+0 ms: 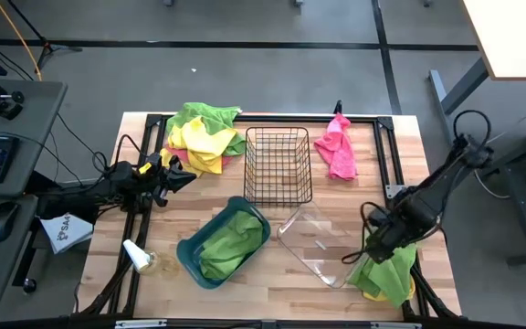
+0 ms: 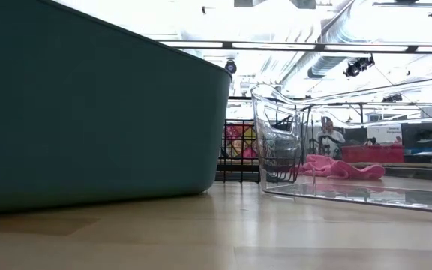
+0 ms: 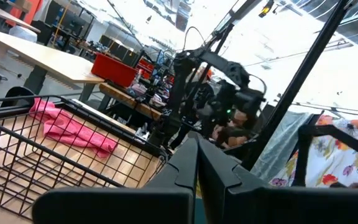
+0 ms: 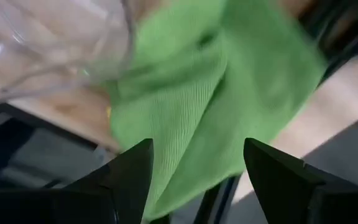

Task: Sort microfiber towel by color & place in baskets
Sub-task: Put the bottom green towel into the blue bin

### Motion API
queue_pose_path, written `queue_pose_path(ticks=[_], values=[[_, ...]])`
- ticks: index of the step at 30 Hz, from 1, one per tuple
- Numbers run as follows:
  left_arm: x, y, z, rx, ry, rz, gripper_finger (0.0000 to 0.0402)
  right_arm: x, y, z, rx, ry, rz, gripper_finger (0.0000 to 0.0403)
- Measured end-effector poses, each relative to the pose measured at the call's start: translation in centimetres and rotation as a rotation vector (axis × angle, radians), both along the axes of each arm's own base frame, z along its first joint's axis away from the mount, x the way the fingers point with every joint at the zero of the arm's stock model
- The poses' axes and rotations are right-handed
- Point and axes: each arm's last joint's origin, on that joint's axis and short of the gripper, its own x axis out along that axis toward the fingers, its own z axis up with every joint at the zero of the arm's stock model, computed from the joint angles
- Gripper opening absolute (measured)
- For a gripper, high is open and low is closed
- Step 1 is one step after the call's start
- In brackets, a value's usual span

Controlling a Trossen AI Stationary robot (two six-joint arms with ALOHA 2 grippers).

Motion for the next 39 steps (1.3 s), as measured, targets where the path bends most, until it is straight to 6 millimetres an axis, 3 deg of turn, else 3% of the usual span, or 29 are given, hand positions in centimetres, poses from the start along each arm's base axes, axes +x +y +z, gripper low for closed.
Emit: queue_pose_path(ticks=[7,14,23,27,32,36,39], values=[[0.0,0.0,0.0,0.0,0.001,-0.001,0.0,-0.4,1.2,-3.6,0.185,-0.068,-0.071,0.0245],[0.0,0.0,0.0,0.0,0.0,0.0,0.0,-0.9,1.2,-6.9,0.16,0.062,-0.055,0.0245],[0.0,0.0,0.0,0.0,0.0,-0.001,0.0,-0.7,1.2,-7.3,0.158,0.015,-0.006,0.0238],[0.0,0.0,0.0,0.0,0.0,0.0,0.0,-0.7,1.3,-7.3,0.17,0.007,0.02,0.0186],[0.0,0.0,0.0,0.0,0.0,-0.001,0.0,-0.6,1.4,-7.2,0.175,0.009,0.01,0.0031],[0.0,0.0,0.0,0.0,0.001,0.0,0.0,-0.2,1.8,-5.3,0.208,-0.031,0.048,0.0015],[0.0,0.0,0.0,0.0,0.0,0.0,0.0,-0.1,1.9,-2.1,0.237,-0.067,0.091,0.0004]])
